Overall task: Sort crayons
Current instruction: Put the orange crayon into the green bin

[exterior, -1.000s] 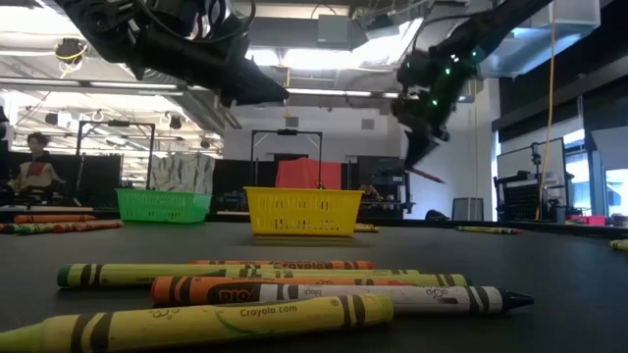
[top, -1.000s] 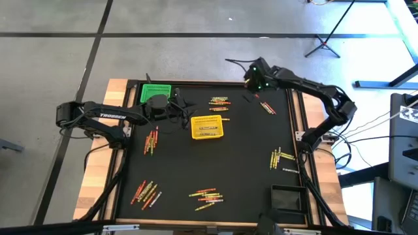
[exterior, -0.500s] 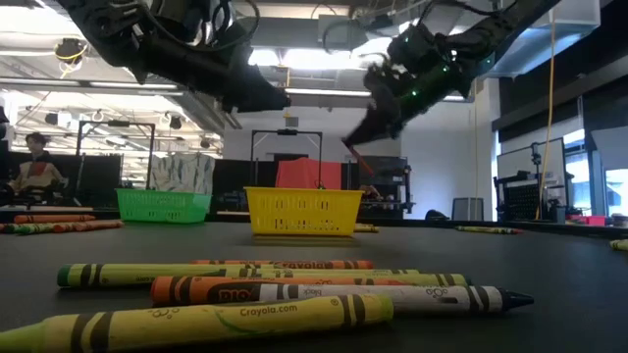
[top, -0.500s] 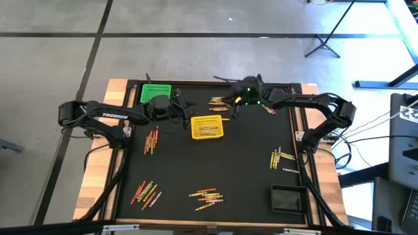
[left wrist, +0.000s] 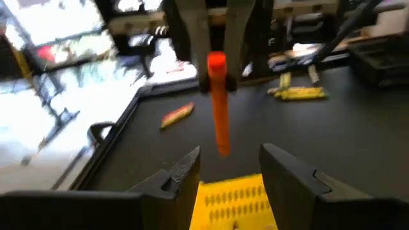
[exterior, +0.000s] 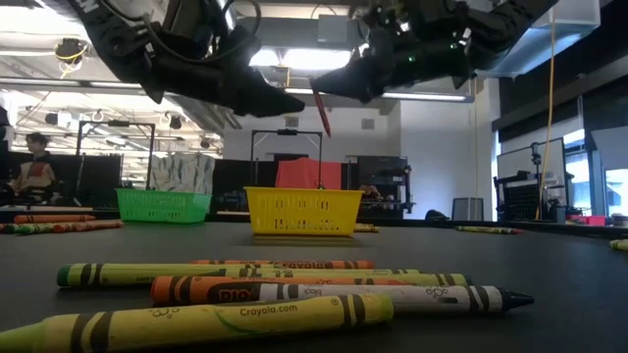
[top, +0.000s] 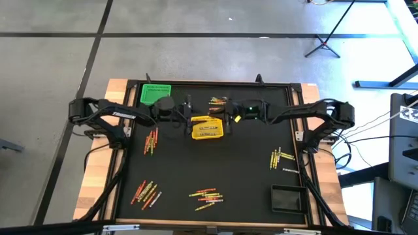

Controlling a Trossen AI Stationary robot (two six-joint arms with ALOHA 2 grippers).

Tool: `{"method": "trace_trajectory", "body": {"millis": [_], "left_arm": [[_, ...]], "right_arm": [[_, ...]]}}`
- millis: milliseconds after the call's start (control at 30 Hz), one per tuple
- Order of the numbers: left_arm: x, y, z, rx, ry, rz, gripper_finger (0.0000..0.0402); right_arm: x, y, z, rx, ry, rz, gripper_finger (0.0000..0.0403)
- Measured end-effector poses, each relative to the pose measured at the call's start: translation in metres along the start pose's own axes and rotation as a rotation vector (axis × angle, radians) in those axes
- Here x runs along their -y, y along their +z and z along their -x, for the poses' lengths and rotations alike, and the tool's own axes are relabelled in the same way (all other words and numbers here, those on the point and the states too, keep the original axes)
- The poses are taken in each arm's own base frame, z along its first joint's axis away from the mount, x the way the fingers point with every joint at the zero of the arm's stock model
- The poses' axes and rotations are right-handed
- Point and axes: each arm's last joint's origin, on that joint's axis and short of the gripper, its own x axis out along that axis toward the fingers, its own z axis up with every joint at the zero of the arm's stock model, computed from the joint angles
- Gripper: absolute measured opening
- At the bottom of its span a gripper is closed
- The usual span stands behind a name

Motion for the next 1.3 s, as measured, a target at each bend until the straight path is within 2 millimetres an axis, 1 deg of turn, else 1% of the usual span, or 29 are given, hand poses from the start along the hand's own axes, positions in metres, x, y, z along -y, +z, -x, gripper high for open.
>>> {"method": "trace_trajectory", "body": {"millis": [67,267,367,500,567,700,867,967,1000,1233,1300], "left_arm": [[0.003,-0.001,-0.004,0.028,-0.005,-0.013,0.0147],[0.008,-0.001,-0.012,0.100,-0.012,-0.031,0.0147],[0.011,0.002,-0.012,0.132,-0.025,-0.038,0.0147],[0.016,0.006,-0.012,0.179,-0.093,-0.051,0.0146],[0.017,0.007,-0.012,0.185,-0.089,-0.063,0.0140],[0.016,0.007,-0.012,0.178,-0.061,-0.075,0.0112],[0.016,0.008,-0.012,0.184,-0.058,-0.076,0.0053],[0.016,0.008,-0.012,0.185,-0.057,-0.076,0.0015],[0.016,0.008,-0.012,0.185,-0.057,-0.076,0.0010],[0.015,0.007,-0.012,0.175,-0.026,-0.073,0.0010],[0.015,0.006,-0.012,0.156,-0.007,-0.069,0.0007]], "right_arm": [[-0.007,0.001,-0.001,0.006,0.019,0.016,0.0015],[-0.021,0.005,-0.004,0.011,0.001,0.066,0.0015],[-0.024,0.006,-0.005,0.021,0.005,0.080,0.0015],[-0.024,0.007,-0.005,0.034,0.001,0.084,0.0015],[-0.024,0.009,-0.005,0.047,-0.001,0.085,0.0015],[-0.024,0.011,-0.004,0.078,0.035,0.085,0.0015],[-0.025,0.011,-0.004,0.079,0.044,0.084,0.0017],[-0.025,0.011,-0.004,0.080,0.047,0.082,0.0029],[-0.025,0.011,-0.004,0.080,0.047,0.078,0.0035],[-0.025,0.011,-0.004,0.066,0.050,0.062,0.0099],[-0.025,0.013,0.001,0.036,0.053,0.056,0.0114]]}}
